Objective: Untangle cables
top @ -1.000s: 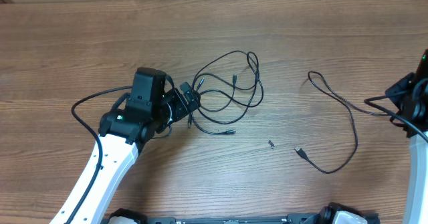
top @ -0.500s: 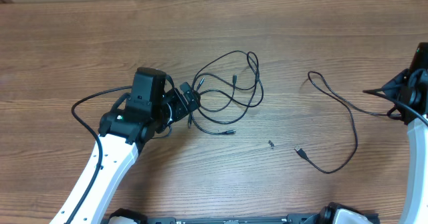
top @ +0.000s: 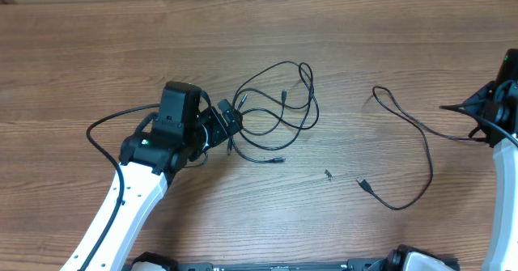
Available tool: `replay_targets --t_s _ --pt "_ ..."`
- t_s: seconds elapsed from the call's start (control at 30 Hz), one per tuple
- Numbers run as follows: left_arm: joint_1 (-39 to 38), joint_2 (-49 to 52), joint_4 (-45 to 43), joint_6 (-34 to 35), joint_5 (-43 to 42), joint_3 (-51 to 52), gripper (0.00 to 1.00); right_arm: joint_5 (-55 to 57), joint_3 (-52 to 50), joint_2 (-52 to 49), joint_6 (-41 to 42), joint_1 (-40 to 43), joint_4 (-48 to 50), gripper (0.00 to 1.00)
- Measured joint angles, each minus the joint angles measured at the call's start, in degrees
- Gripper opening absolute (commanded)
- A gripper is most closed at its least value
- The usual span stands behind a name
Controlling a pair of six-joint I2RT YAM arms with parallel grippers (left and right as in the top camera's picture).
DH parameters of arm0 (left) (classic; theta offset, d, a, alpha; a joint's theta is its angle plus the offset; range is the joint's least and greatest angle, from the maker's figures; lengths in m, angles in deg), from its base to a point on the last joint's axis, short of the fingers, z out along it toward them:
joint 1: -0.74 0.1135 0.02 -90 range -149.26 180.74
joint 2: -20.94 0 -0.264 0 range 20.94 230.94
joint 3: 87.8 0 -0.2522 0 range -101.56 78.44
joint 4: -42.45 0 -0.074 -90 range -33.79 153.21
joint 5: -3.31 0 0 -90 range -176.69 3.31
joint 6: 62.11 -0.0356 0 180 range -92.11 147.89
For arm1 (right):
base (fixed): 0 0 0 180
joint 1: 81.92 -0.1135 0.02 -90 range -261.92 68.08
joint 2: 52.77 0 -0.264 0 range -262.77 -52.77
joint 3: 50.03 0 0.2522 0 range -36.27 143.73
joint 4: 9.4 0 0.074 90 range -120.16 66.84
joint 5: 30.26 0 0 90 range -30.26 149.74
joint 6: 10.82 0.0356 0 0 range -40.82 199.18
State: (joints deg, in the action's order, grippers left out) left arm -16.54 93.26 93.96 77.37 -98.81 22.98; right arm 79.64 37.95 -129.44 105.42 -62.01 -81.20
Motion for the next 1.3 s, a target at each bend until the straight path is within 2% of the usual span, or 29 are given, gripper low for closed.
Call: replay_targets --t_s 0.27,0.6,1.3 --pt "0.0 0.0 0.0 0.0 0.0 0.0 0.99 -0.6 0.0 0.0 -0.6 3.6 0.2 0.04" --pt "0.0 0.0 0.0 0.0 0.0 0.0 1.00 -0.7 0.0 -0.5 -0.8 4.4 1.0 0.04" --pt "0.0 0.0 0.0 0.0 0.0 0.0 1.00 -2.5 0.0 -9.2 -0.9 6.4 4.6 0.04"
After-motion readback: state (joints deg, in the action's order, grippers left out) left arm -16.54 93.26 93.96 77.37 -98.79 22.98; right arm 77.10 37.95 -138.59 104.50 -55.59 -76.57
